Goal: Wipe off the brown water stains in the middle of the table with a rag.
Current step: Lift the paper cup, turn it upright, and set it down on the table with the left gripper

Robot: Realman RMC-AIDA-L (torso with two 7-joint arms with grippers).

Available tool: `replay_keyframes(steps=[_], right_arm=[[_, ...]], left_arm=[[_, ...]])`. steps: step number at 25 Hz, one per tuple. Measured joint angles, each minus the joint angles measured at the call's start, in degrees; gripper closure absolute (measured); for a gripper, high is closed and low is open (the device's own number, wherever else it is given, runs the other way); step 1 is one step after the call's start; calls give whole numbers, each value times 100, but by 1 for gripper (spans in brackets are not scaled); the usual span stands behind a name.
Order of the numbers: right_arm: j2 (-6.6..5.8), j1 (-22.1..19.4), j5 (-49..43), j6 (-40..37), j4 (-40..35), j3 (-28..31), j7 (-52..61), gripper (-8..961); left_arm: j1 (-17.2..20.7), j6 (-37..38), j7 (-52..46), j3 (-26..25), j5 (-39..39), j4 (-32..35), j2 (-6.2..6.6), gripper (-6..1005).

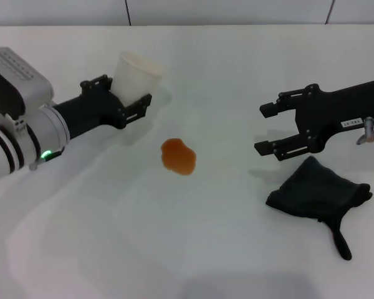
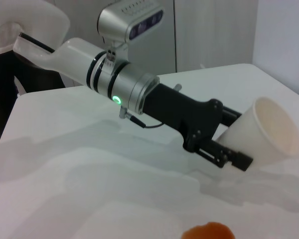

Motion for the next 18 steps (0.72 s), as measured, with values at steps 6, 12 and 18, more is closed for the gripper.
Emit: replay_keyframes(steps=[6, 12, 18], right_arm=[[0, -9, 14, 39, 36, 1, -30, 174], [0, -34, 15, 66, 40, 21, -37, 174], [-7, -58, 16, 95, 56, 52, -57, 174]], left_arm=[[-1, -196, 306, -15, -9, -276, -17, 312], [6, -293, 627, -18, -145, -421, -35, 311], [-1, -296, 836, -4, -232, -499, -40, 310]])
